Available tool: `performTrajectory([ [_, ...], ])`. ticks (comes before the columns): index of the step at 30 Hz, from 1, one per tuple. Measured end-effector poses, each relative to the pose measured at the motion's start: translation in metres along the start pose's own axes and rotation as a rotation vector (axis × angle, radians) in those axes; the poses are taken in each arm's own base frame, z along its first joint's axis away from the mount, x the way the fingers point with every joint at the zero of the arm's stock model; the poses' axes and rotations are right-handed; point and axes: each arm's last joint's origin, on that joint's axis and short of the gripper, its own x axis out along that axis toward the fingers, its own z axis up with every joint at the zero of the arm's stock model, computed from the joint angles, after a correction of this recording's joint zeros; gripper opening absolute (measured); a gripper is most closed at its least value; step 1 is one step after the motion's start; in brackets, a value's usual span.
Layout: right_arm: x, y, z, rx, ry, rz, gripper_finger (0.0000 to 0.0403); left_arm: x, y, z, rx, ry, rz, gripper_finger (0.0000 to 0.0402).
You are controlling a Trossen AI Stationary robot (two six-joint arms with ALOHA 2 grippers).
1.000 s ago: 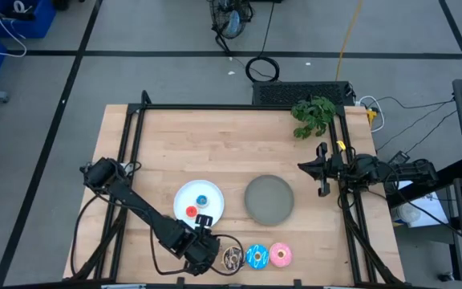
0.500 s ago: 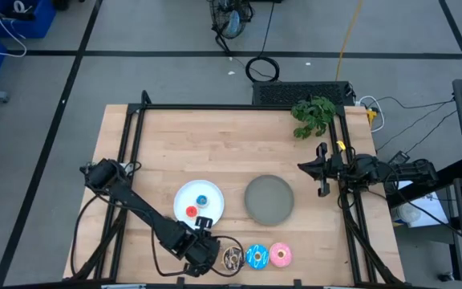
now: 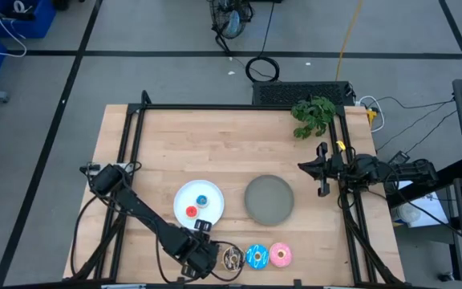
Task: Pick & Place donuts
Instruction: Put the small white donut on the white plate
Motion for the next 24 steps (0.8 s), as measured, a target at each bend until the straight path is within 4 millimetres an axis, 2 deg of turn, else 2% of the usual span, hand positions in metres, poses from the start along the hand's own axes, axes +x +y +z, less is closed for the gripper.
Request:
performTrajectory([
  [13,0.0,0.0,0.0,0.0,0.0,-0.001,0.0,0.021,0.003,-0.016,0.0,0.04,0.005,0.0166],
  [20,0.0,0.0,0.0,0.0,0.0,0.0,0.0,0.023,0.003,-0.017,-0.023,0.032,-0.011,0.0164],
  [24,0.0,0.0,0.0,0.0,0.0,0.0,0.0,0.024,0.002,-0.017,-0.024,0.04,-0.036,0.0136],
])
